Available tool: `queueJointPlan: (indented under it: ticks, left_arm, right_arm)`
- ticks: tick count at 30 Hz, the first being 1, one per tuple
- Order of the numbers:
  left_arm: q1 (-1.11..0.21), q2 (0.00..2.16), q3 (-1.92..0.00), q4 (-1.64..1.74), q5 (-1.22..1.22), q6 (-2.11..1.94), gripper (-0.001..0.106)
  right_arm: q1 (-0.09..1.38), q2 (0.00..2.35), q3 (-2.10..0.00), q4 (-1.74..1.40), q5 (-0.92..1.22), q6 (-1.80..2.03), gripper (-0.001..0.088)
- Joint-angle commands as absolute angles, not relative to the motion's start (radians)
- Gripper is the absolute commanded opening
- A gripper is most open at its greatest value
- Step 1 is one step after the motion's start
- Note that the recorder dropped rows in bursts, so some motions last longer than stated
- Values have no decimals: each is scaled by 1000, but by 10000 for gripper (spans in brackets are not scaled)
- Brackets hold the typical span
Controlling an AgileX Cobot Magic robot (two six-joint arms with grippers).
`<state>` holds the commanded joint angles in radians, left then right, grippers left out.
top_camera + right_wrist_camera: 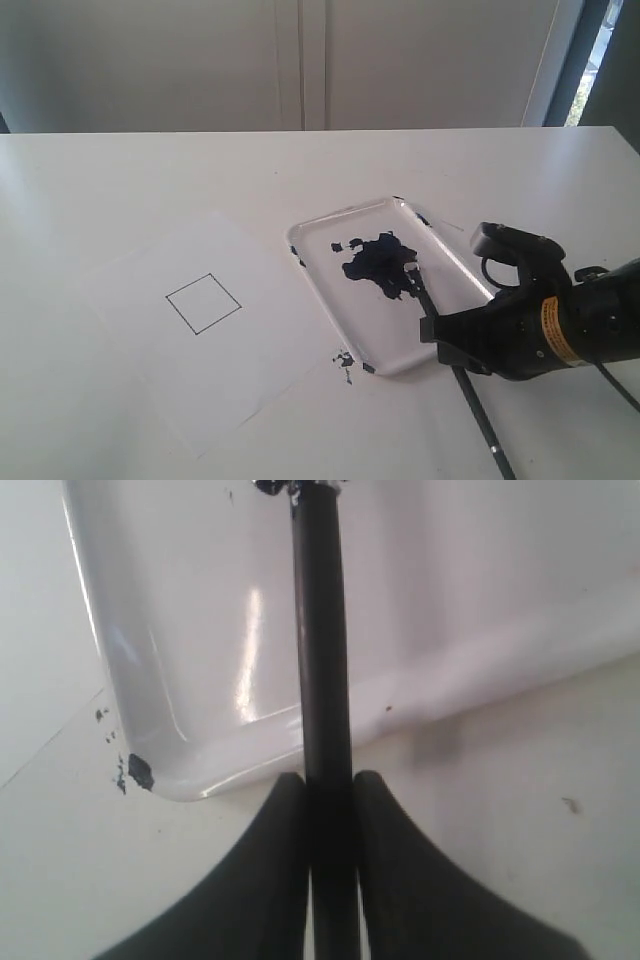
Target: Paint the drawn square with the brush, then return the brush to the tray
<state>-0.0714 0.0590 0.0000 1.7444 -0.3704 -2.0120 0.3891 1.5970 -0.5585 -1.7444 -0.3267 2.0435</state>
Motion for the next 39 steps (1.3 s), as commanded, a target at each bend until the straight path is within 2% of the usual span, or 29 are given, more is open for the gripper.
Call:
queueJointPlan:
  ticks: [15,23,28,32,35,39]
  left_arm:
    - [-71,59,0,1744,-370,-2012,0]
    - [-71,59,0,1744,-373,-2012,0]
    - [-71,59,0,1562,-436,-2037,0]
    - [-71,59,0,1618,-547,-2037,0]
    - [-71,59,0,1571,-534,-2037,0]
    - [-71,59,0,1744,-530,-2022,0]
  right_arm:
    - [389,1598,-559,-1744,-365,2044,0]
    - [389,1598,-559,-1744,-314,2044,0]
    - [389,1598,-559,-1744,-375,2044,0]
    - [389,1598,-559,-1744,-365,2044,0]
    - [389,1598,-559,-1744,-347,2044,0]
    - [389,1674,-559,-1744,-389,2044,0]
